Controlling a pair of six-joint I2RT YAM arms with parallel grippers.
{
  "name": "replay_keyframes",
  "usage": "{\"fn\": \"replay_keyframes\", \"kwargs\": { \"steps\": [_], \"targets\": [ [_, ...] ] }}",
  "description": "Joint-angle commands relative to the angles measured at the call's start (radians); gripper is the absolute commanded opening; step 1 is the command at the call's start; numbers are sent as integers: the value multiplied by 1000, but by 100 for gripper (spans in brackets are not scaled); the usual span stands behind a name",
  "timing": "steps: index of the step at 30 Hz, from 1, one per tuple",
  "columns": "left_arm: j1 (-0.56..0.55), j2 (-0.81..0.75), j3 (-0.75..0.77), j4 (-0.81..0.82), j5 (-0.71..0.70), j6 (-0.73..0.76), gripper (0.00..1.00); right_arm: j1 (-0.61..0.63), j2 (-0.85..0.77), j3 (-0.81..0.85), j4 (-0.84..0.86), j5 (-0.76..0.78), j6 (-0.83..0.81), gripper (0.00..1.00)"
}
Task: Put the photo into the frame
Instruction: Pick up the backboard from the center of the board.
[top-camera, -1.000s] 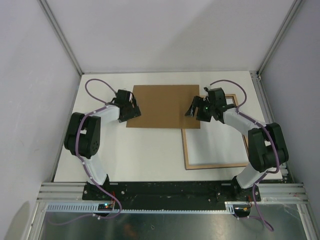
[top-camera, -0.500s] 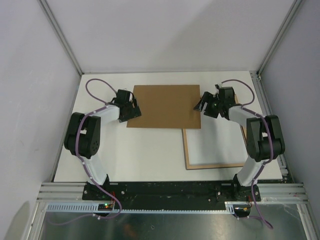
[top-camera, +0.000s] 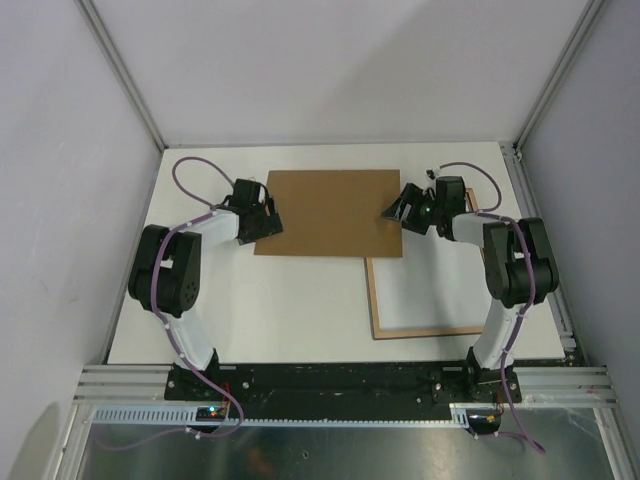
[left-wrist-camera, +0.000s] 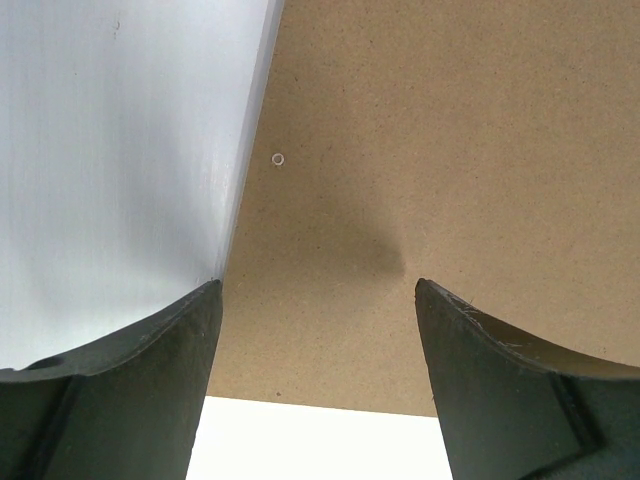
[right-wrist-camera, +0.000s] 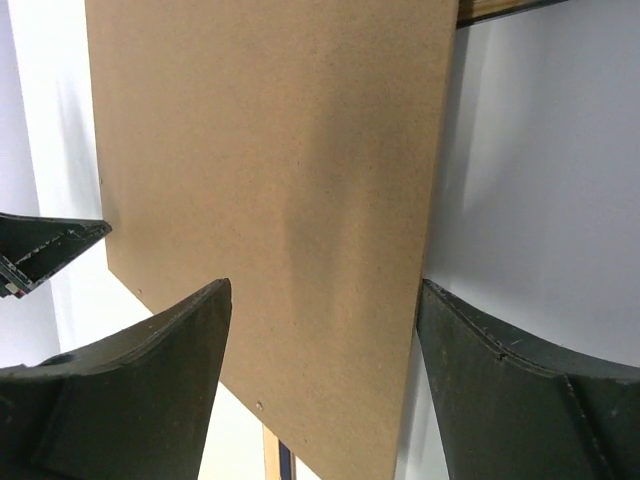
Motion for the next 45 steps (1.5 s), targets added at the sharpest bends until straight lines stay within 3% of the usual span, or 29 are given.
{"fn": "replay_keyframes", "kwargs": {
  "steps": [1, 7, 15, 26, 33, 40, 45],
  "targets": [
    [-18, 18, -13, -88, 90, -4, 82, -6, 45, 24, 109, -71, 54, 77],
    [-18, 23, -15, -87, 97, -5, 82, -7, 63, 33, 171, -145, 125, 73],
    [-18, 12, -12, -86, 112, 4, 82, 2, 17, 34, 207, -235, 209, 56],
    [-19, -27, 2, -83, 144, 14, 83, 82, -26, 77, 192, -287, 257, 47],
    [-20, -55, -4, -79, 151, 21, 83, 110, -62, 100, 121, -266, 245, 28],
    [-39, -227, -13, -79, 82, 78, 90, 116, -152, 148, -37, -198, 227, 4],
    [-141, -399, -11, -78, -11, 197, 96, 120, -207, 199, -132, -173, 248, 0]
  ]
}}
